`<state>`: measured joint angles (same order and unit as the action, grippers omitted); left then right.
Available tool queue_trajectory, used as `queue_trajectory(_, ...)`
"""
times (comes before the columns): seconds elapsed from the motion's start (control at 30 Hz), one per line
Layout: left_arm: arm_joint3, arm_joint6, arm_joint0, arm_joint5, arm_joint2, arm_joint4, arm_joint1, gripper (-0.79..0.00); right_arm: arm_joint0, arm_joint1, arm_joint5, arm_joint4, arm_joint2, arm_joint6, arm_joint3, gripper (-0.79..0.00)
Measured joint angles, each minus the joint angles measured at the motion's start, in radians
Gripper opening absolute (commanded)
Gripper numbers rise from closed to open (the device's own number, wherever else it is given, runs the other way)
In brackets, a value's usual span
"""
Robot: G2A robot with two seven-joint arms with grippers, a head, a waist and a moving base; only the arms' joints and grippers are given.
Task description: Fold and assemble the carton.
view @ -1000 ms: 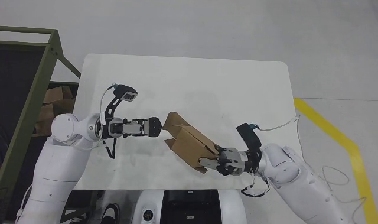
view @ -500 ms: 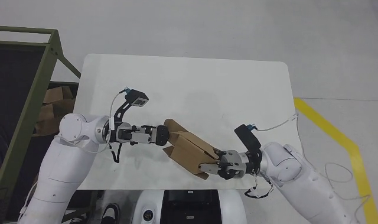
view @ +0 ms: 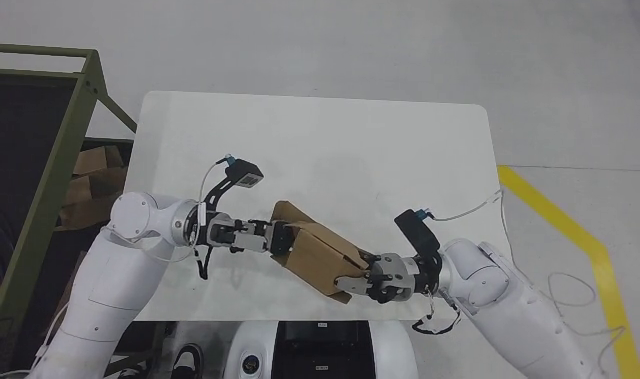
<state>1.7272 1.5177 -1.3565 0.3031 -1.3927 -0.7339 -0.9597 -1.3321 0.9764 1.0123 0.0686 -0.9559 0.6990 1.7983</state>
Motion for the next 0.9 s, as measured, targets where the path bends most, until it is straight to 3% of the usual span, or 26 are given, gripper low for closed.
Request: queue_trajectory(0.9, 0.014, 0.011, 0.023, -0.011, 0.090, -0.017, 0.030, 0.000, 0.050, 0.018, 0.000, 0.013, 0.062, 0.026, -0.039, -0.785)
